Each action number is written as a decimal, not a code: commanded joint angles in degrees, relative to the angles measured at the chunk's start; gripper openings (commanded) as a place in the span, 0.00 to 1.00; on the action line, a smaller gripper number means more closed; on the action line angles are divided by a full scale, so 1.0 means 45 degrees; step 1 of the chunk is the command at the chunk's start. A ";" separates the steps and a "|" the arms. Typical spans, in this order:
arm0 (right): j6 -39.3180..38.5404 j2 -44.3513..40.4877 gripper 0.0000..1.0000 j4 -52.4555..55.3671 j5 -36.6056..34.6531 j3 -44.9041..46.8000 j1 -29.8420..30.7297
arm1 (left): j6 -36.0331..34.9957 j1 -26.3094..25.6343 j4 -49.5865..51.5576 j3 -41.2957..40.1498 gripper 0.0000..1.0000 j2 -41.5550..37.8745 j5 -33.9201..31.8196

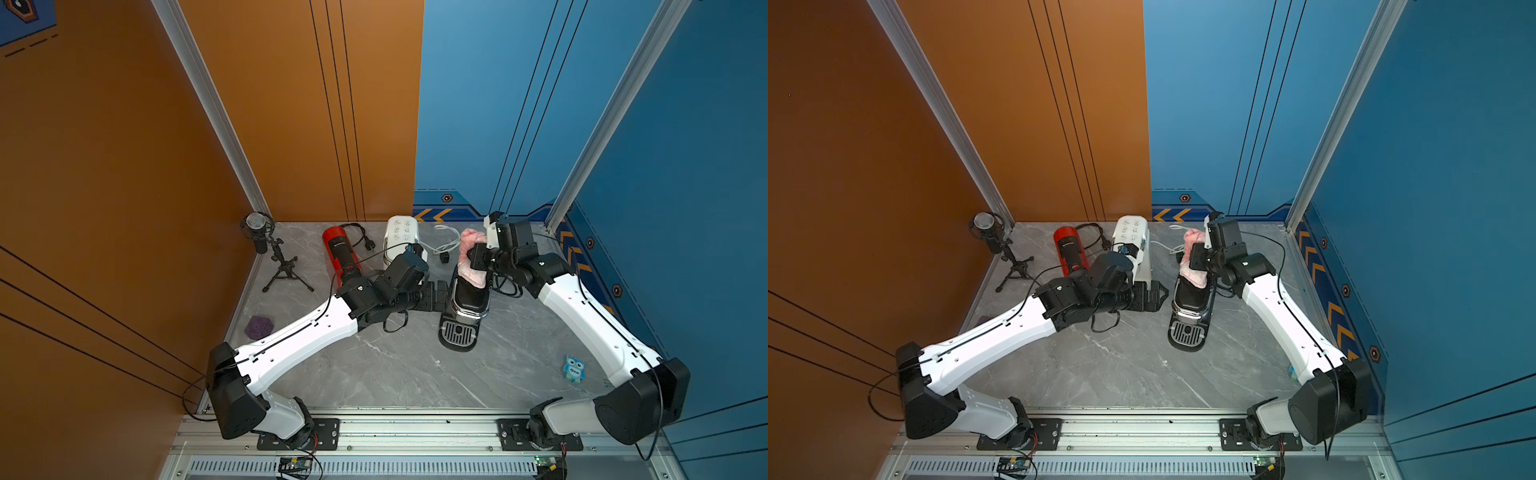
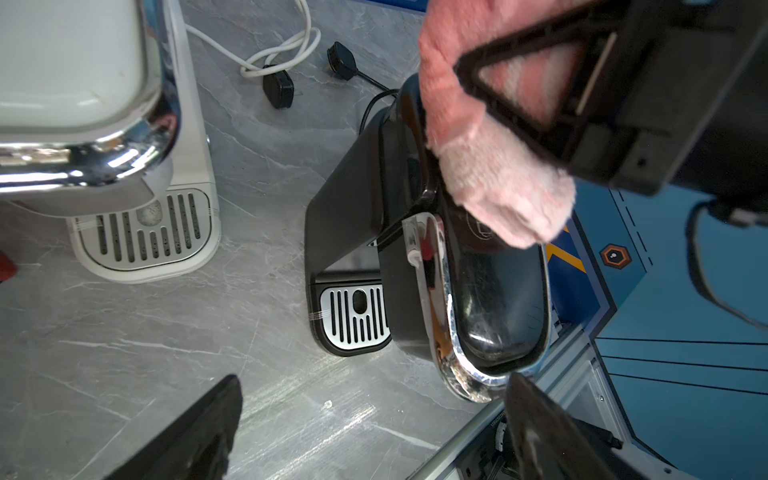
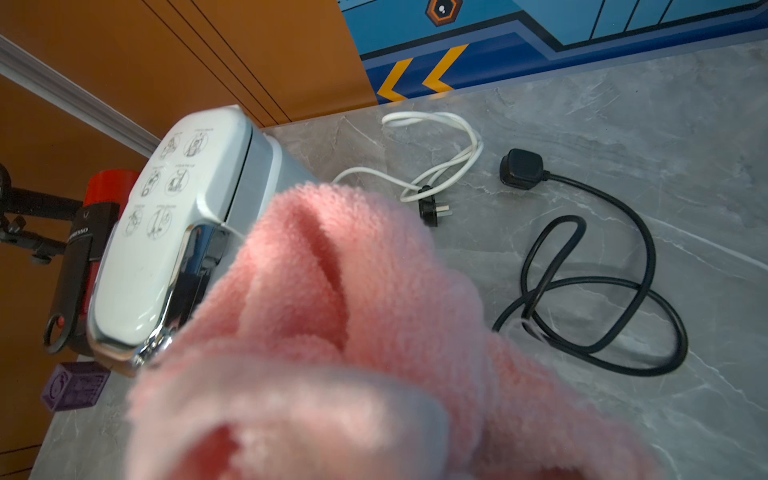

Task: Wipe the surface of a coffee machine
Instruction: Wipe the dirt from the surface of the coffee machine.

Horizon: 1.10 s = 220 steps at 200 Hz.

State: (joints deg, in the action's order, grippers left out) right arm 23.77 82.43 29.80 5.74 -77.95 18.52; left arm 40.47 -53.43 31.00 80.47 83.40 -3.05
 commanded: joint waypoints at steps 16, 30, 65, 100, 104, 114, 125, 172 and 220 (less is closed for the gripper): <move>-0.0147 -0.0109 0.00 0.1564 0.0581 0.2002 -0.0539 | 0.0444 -0.0737 0.0006 0.0324 1.00 0.0224 -0.0885; 0.0191 -0.1642 0.00 0.1368 0.0693 0.3412 -0.0324 | 0.0567 -0.0801 0.0034 0.0293 1.00 0.0145 -0.1082; 0.1123 -0.5886 0.00 0.2034 0.0034 0.5601 0.0926 | 0.0356 -0.0746 0.0024 0.0533 1.00 0.0040 -0.1440; 0.1136 -0.7234 0.00 0.2284 -0.0109 0.5956 0.0991 | 0.0262 -0.0713 0.0023 0.0991 1.00 0.0453 -0.1470; 0.1065 -0.7102 0.00 0.2224 -0.0060 0.5889 0.0982 | 0.0283 -0.0741 0.0024 0.1064 1.00 0.0530 -0.1453; 0.0907 -0.6585 0.00 0.1854 0.0223 0.5622 0.0928 | 0.0369 -0.0744 0.0042 0.1259 1.00 0.0680 -0.1378; 0.0699 -0.5761 0.00 0.1544 0.0344 0.5222 0.0868 | 0.0364 -0.0743 0.0054 0.1419 0.99 0.0763 -0.1326; 0.0207 -0.3060 0.00 0.0615 0.1020 0.3970 -0.0484 | 0.0763 -0.0792 0.0044 0.1075 0.99 0.0618 -0.1397; 0.1146 -0.4391 0.00 0.0498 0.2548 0.3703 -0.2418 | 0.0564 -0.0788 0.0022 0.1302 0.99 0.0911 -0.1765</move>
State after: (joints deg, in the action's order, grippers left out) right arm 26.83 65.54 26.37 13.17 -62.54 11.55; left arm 43.22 -56.75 31.00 85.30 86.54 -8.86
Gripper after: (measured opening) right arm 0.161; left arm 0.990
